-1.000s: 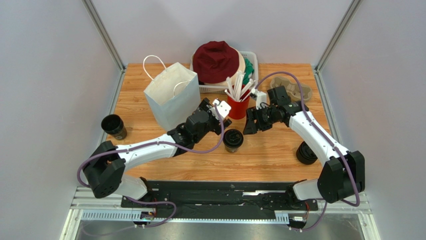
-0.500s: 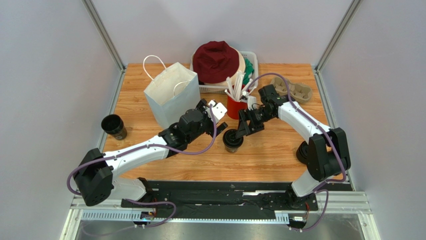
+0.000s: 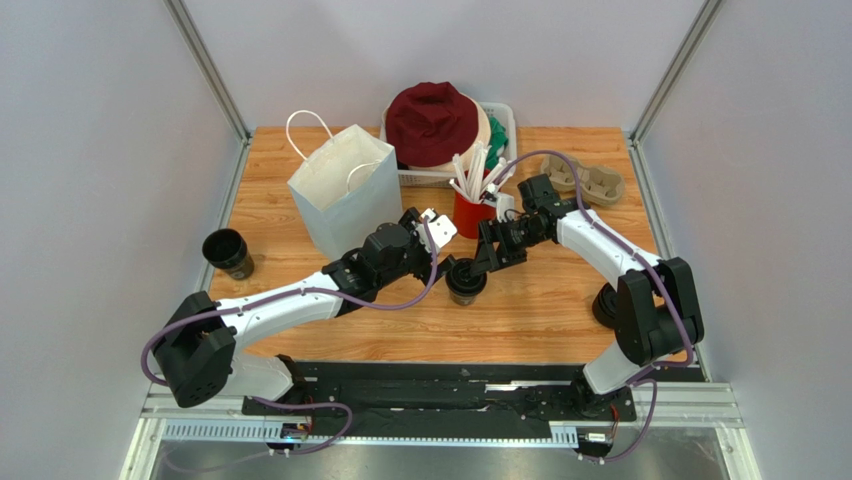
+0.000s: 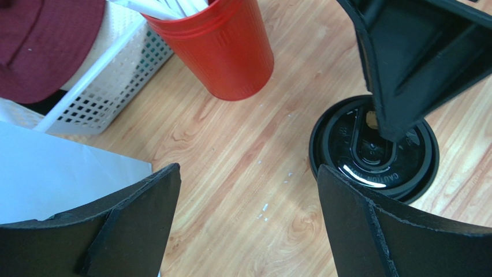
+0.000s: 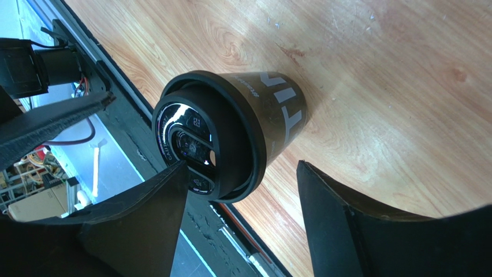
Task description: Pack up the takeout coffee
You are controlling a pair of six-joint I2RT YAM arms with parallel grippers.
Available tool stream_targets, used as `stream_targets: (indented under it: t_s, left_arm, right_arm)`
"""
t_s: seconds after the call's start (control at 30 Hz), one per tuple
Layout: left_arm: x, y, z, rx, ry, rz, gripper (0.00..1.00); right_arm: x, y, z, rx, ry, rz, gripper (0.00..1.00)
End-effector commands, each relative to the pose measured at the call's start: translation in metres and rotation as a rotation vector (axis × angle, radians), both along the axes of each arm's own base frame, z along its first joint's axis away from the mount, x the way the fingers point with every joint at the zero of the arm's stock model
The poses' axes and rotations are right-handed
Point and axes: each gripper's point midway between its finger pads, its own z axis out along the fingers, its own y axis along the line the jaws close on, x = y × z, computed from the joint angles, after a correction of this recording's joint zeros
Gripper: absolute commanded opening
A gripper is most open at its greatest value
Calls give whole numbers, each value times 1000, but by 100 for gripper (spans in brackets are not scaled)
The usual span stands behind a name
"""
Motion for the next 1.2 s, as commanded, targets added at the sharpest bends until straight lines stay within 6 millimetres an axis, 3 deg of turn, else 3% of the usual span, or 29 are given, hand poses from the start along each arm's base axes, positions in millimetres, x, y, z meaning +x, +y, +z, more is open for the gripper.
stream_targets:
  t_s: [0.0, 0.37, 1.17]
  left_arm:
    - [-6, -8, -2, -33, 26, -36, 96]
    - [-11, -9, -13, -16, 49, -55, 96]
    - [-26, -13, -44, 71, 73, -122, 95]
  right_arm:
    - [11, 6, 15, 51, -56, -21, 71]
    - [12, 8, 3, 49, -20, -27, 59]
    - [3, 16, -10, 37, 19, -10, 63]
